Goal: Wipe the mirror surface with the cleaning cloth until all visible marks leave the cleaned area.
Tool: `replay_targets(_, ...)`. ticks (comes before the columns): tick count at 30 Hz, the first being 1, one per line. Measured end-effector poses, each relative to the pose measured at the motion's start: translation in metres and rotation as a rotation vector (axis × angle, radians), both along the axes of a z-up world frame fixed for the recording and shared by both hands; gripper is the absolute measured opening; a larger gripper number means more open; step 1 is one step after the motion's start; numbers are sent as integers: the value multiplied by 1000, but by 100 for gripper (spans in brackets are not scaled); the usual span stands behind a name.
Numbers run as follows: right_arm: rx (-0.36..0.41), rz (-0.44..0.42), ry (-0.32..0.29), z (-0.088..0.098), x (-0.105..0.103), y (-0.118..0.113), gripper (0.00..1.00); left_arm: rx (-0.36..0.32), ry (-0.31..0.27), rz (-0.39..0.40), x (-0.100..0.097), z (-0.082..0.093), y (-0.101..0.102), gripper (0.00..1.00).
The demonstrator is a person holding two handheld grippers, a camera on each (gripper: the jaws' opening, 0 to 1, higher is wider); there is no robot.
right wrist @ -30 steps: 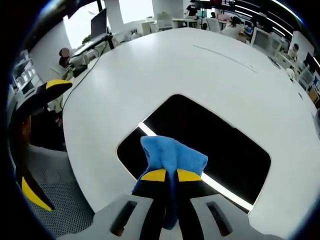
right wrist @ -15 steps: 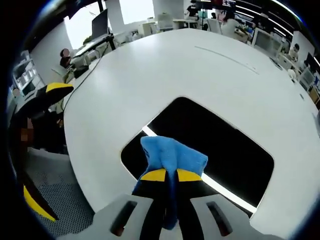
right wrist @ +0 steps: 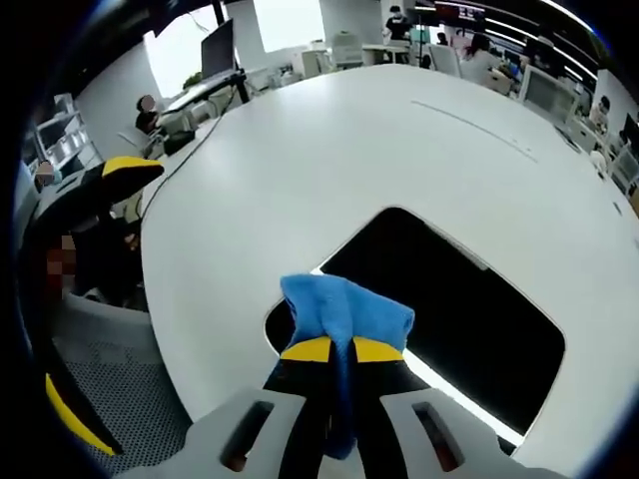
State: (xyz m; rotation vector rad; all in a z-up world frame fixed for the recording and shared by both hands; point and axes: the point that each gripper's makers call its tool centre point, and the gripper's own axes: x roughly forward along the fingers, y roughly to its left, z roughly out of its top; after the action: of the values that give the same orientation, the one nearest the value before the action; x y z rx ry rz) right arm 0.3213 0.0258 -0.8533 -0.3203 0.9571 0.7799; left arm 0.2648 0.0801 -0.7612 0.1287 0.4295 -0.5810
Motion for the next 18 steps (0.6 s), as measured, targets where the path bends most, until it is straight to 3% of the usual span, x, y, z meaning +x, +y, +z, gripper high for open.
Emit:
replay_targets(8, 22, 28, 23, 0, -7, 14, 1, 32, 2, -19, -2, -3, -1, 99)
replay_targets(14, 11, 19, 24, 0, -8, 16, 1, 36, -9, -88, -9, -2, -12, 99)
replay_targets(17, 41, 34, 50, 1, -20, 25, 1, 42, 1, -114, -12, -4, -15, 99)
replay_targets(18, 14, 69, 4, 1, -19, 26, 1, 42, 2, -117, -13, -4, -15, 99)
